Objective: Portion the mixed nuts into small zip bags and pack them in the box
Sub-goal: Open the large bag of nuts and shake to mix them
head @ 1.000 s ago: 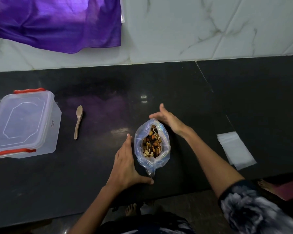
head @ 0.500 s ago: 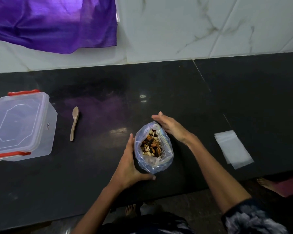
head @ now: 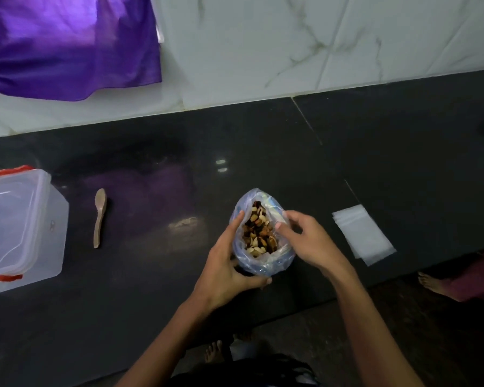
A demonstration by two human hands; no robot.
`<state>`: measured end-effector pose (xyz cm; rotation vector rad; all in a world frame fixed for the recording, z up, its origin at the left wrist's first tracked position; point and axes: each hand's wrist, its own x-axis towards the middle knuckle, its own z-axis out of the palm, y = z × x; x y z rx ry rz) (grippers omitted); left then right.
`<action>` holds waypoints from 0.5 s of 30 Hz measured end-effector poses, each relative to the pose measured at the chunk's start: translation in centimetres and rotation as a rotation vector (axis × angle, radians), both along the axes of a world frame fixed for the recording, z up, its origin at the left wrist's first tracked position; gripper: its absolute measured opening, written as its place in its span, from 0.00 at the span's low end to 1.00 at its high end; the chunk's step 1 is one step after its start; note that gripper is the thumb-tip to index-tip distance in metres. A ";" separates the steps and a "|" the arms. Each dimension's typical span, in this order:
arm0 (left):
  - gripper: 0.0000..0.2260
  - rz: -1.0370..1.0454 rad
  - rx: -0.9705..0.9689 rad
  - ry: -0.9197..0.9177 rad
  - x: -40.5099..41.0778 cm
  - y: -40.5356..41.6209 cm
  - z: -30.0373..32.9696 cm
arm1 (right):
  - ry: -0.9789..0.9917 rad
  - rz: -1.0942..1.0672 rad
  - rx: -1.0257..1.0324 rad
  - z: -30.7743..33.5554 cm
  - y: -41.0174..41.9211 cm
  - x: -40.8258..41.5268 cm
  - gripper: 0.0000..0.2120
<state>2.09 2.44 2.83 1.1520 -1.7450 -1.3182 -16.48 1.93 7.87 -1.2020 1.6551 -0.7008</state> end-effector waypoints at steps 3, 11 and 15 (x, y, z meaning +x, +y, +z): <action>0.52 -0.042 -0.015 0.021 -2.8 -0.6 0.2 | 0.045 -0.079 -0.062 0.6 0.1 -2.3 0.08; 0.54 -0.091 0.026 -0.089 -6.8 -1.0 -2.2 | 0.096 -0.163 -0.024 -3.0 -0.3 -5.4 0.12; 0.53 -0.079 0.031 -0.069 -7.1 -1.1 -2.3 | 0.103 -0.158 -0.029 -2.9 -0.4 -5.9 0.14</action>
